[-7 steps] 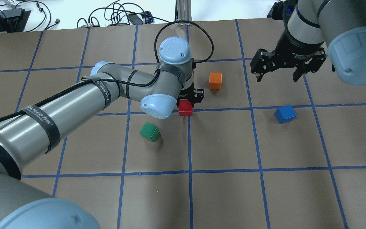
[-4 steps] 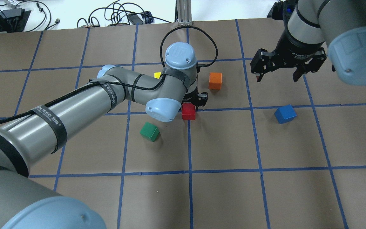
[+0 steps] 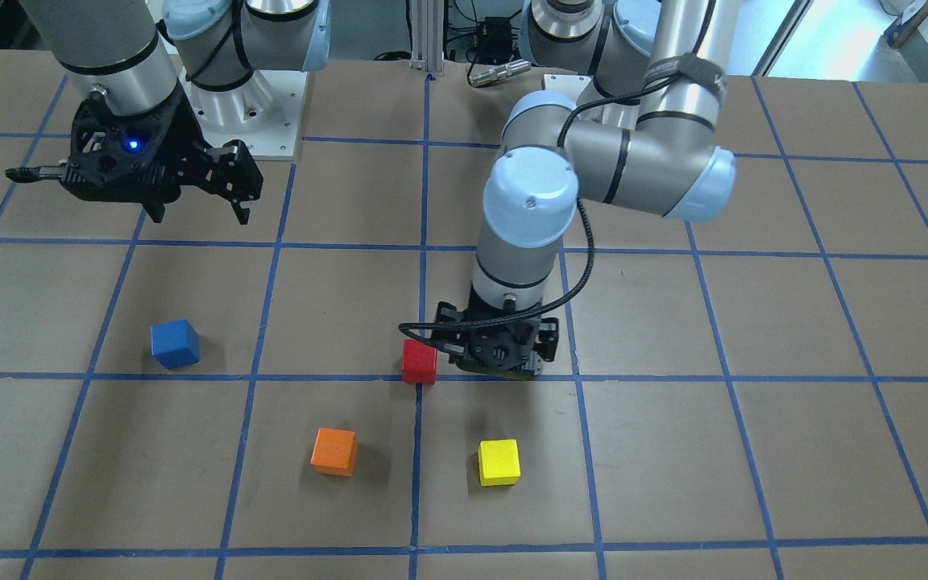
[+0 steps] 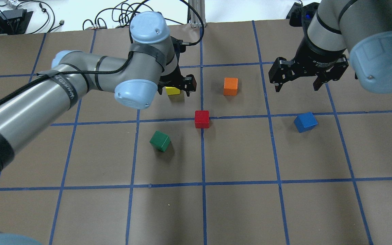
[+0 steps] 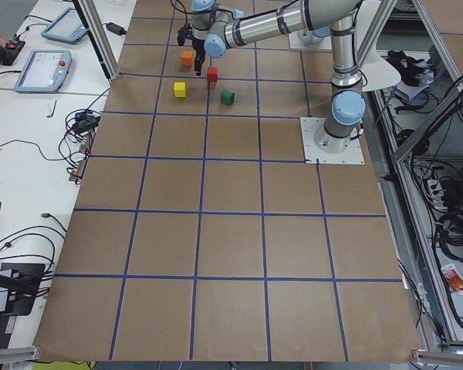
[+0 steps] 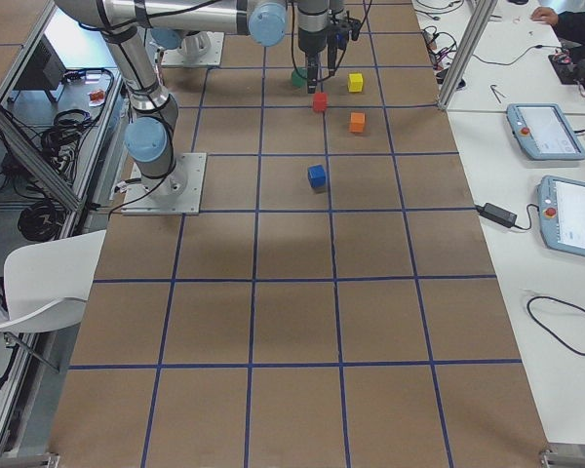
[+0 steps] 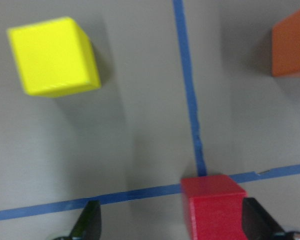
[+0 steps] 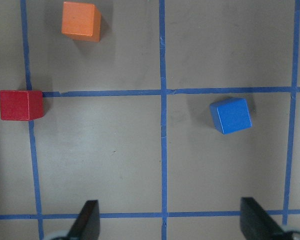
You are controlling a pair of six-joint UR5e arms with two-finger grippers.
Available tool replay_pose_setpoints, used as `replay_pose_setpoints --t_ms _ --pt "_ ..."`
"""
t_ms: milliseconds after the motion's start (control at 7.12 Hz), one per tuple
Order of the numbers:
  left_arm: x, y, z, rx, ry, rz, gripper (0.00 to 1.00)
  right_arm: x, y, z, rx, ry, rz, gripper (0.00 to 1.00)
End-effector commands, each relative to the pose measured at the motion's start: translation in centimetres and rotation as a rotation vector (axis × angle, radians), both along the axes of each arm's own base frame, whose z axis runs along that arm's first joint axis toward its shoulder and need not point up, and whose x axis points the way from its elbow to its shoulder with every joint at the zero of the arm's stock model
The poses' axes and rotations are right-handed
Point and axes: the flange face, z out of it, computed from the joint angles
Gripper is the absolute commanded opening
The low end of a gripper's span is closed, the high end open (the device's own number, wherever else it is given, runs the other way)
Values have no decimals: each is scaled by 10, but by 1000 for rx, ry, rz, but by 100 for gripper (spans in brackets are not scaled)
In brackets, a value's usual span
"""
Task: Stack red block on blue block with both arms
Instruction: 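Raise the left gripper while the right gripper moves toward the red cube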
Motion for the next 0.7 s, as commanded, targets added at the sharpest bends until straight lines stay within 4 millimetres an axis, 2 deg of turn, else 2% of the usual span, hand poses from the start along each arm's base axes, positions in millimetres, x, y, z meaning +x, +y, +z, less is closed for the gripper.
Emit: replay_pose_setpoints --t_ms 0,140,281,421,562 --pt "71 21 75 20 -18 -10 100 -7 1 -25 45 0 -12 100" --pt "82 41 104 33 -24 -33 100 -3 -6 -32 36 -18 -26 100" --pt "98 54 139 0 -24 -11 100 4 -39 -64 11 -20 -18 100" --pt "120 64 162 42 -22 26 100 25 -48 -74 -10 -22 -21 100" --pt "128 85 206 62 -31 42 100 51 -53 -83 -32 -25 2 100"
